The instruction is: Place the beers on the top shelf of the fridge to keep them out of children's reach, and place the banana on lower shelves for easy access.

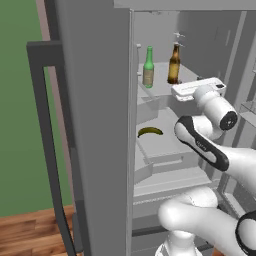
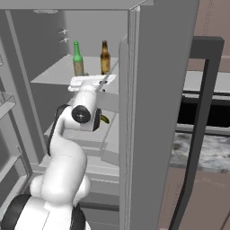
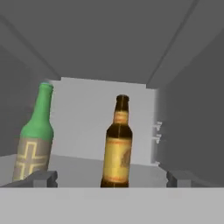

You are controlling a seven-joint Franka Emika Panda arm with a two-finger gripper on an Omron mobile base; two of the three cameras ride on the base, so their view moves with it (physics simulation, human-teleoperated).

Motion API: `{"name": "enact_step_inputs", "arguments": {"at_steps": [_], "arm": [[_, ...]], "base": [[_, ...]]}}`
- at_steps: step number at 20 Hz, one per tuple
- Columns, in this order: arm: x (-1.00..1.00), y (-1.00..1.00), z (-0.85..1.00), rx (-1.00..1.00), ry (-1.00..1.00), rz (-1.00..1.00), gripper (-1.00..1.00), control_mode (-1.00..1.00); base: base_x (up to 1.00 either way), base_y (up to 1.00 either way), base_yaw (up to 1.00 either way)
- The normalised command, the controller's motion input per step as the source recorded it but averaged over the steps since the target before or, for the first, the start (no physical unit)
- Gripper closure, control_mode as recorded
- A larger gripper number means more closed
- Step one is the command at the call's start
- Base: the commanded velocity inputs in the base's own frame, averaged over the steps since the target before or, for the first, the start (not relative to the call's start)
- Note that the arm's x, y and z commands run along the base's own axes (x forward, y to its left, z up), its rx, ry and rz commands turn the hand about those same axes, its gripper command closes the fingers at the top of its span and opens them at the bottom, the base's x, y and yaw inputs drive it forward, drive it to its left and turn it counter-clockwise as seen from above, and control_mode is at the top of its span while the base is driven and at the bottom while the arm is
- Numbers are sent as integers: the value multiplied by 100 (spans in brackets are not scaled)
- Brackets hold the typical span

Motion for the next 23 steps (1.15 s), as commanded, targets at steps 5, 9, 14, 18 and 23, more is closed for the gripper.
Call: {"name": "enact_step_inputs", "arguments": {"at_steps": [5, 9, 14, 18, 23], "arm": [[-100, 12, 24, -14, 8, 1, -100, -100], [-99, 0, 31, -9, 20, 0, -100, -100], [-93, 5, 31, -11, 28, 0, -100, -100], [-89, 23, -6, -16, 19, 0, -100, -100], [-69, 32, -50, -19, 15, 0, -100, -100]], "base": [[0, 0, 0], [0, 0, 0], [0, 0, 0], [0, 0, 0], [0, 0, 0]]}}
